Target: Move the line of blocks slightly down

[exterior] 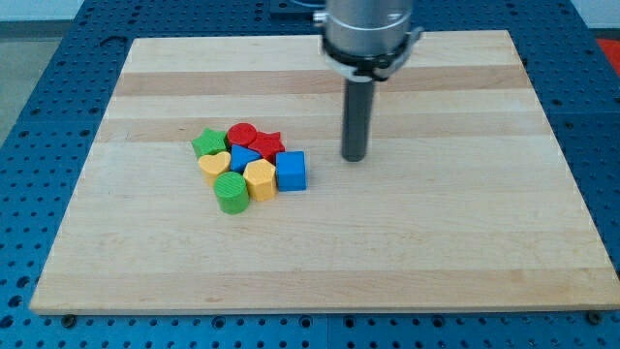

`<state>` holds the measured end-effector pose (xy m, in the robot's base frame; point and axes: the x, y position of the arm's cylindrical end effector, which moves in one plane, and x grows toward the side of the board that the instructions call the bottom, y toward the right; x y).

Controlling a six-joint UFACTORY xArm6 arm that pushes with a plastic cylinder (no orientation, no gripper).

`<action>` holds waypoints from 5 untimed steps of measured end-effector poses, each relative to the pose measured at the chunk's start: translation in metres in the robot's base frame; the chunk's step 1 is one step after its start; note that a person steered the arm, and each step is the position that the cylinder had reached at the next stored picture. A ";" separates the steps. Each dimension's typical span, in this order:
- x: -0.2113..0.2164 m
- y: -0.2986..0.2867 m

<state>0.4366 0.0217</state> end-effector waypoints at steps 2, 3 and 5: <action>0.041 -0.079; 0.049 -0.113; 0.049 -0.118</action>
<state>0.4857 -0.0967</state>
